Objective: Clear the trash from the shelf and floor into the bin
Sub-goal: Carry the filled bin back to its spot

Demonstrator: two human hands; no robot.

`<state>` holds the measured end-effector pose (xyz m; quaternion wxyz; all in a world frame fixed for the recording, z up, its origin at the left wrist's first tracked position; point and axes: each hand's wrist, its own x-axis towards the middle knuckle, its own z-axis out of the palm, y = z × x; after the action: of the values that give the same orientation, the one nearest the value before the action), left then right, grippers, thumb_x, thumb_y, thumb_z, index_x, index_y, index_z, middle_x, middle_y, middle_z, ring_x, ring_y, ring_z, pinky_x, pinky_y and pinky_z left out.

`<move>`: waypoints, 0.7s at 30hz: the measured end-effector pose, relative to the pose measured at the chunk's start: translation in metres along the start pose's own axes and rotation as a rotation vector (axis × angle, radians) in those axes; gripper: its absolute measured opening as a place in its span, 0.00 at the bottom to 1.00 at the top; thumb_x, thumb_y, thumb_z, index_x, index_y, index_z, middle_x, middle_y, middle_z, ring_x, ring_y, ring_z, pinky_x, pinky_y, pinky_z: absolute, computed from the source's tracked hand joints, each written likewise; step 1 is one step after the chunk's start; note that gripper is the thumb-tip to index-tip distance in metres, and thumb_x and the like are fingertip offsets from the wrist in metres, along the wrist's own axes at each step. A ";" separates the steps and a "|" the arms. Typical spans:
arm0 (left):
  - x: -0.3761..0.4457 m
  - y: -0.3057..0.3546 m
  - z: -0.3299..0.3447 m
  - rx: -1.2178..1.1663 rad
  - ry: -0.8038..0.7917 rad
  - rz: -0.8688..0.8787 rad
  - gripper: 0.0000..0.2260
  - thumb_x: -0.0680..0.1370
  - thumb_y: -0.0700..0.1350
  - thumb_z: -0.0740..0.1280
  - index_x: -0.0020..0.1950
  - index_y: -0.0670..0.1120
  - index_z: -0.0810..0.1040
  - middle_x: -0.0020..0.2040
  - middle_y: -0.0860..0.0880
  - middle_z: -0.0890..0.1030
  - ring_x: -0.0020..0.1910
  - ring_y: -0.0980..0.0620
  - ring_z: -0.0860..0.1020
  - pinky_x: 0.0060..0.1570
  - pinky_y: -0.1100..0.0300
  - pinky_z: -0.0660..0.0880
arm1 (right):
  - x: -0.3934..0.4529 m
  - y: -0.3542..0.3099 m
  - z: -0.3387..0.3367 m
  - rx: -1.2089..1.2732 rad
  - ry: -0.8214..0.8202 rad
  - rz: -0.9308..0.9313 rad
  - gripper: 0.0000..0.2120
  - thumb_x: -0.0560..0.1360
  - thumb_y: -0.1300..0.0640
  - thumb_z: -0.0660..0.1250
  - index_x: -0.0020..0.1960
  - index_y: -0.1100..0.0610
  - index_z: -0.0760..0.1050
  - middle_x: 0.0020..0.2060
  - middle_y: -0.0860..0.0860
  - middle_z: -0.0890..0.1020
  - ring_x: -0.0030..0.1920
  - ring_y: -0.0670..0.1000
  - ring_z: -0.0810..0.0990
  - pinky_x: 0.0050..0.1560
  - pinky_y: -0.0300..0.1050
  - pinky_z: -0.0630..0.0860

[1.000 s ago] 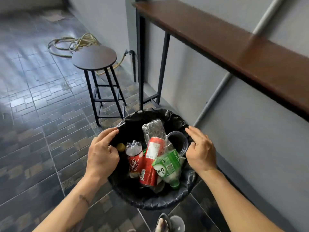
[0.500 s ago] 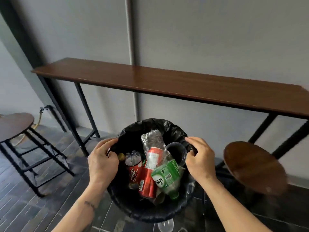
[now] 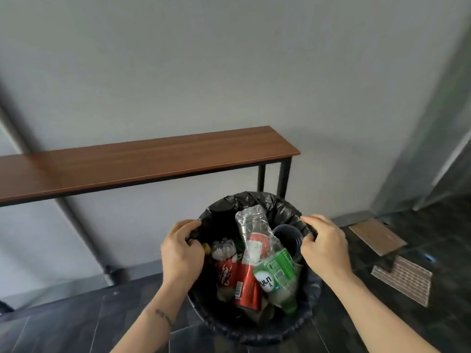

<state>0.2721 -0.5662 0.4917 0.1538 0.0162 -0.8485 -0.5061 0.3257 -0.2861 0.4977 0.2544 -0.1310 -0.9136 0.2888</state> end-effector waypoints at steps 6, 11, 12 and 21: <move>0.006 0.063 0.141 -0.011 -0.095 -0.006 0.22 0.72 0.32 0.61 0.56 0.53 0.82 0.50 0.67 0.76 0.47 0.66 0.75 0.43 0.77 0.67 | 0.068 0.113 -0.065 -0.066 0.019 0.042 0.22 0.68 0.68 0.64 0.60 0.56 0.81 0.57 0.48 0.82 0.57 0.51 0.79 0.62 0.50 0.74; 0.008 0.116 0.241 0.000 -0.129 -0.013 0.21 0.73 0.33 0.62 0.58 0.51 0.82 0.53 0.60 0.77 0.51 0.58 0.75 0.47 0.73 0.66 | 0.126 0.190 -0.116 -0.136 0.020 0.061 0.22 0.68 0.68 0.64 0.60 0.55 0.80 0.57 0.48 0.82 0.57 0.51 0.79 0.61 0.48 0.73; 0.010 0.124 0.260 0.000 -0.136 -0.007 0.21 0.73 0.32 0.62 0.59 0.51 0.82 0.53 0.60 0.77 0.50 0.59 0.75 0.46 0.74 0.66 | 0.137 0.203 -0.123 -0.149 0.017 0.065 0.23 0.68 0.68 0.64 0.60 0.55 0.80 0.57 0.48 0.81 0.57 0.51 0.79 0.61 0.48 0.74; 0.053 0.166 0.419 0.038 -0.250 0.100 0.22 0.73 0.31 0.61 0.62 0.47 0.81 0.57 0.59 0.75 0.56 0.57 0.74 0.57 0.64 0.73 | 0.231 0.312 -0.145 -0.356 -0.107 0.080 0.26 0.70 0.67 0.65 0.67 0.55 0.77 0.64 0.47 0.78 0.58 0.51 0.80 0.55 0.47 0.77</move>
<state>0.1268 -0.1370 0.4631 0.0714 -0.0862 -0.8702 -0.4798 0.2398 0.1192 0.5037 0.1665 -0.1946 -0.9566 0.1389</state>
